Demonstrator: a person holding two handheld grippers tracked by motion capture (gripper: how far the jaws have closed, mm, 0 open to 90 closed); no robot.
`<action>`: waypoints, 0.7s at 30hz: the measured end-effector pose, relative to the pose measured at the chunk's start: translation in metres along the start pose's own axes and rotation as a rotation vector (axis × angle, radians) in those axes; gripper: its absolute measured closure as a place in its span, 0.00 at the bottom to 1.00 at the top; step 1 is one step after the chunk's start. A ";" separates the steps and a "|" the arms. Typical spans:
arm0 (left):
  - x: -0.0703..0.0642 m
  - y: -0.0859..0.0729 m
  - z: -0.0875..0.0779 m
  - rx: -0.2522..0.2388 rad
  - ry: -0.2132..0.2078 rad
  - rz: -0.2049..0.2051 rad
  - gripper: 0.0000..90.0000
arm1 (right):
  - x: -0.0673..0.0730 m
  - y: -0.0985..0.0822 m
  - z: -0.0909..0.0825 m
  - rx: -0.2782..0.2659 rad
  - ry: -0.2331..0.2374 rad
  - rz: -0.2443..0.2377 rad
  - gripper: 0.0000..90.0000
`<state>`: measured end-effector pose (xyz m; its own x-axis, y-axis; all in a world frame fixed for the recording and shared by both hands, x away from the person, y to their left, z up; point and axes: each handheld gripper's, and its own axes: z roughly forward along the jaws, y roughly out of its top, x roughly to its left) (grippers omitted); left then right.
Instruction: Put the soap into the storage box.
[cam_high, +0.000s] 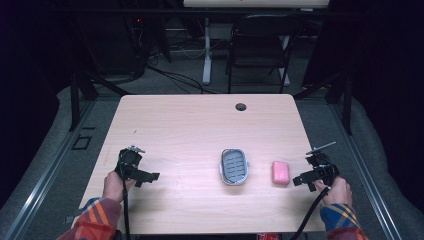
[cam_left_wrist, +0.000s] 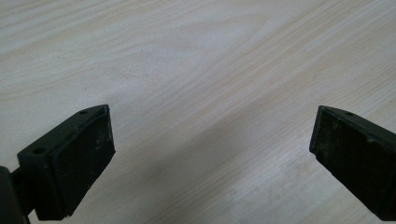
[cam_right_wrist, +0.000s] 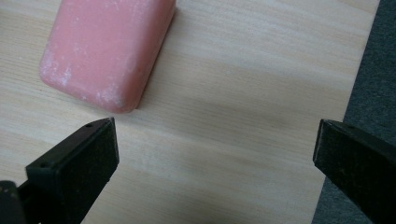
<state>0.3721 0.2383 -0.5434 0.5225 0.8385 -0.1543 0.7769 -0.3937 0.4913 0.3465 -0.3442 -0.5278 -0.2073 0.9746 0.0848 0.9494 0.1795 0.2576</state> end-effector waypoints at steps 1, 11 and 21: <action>0.000 0.000 0.000 0.005 -0.001 0.004 0.00 | 0.001 0.000 0.000 0.004 0.002 -0.005 0.00; -0.004 0.001 -0.002 -0.009 -0.005 0.020 0.00 | 0.003 -0.001 -0.004 0.002 -0.008 -0.006 0.00; -0.005 0.001 -0.002 -0.001 -0.008 0.030 0.00 | 0.006 0.000 -0.010 -0.003 0.015 0.015 0.00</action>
<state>0.3695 0.2340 -0.5407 0.5486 0.8232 -0.1459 0.7604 -0.4188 0.4964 0.3425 -0.3396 -0.5180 -0.1967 0.9751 0.1027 0.9517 0.1647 0.2592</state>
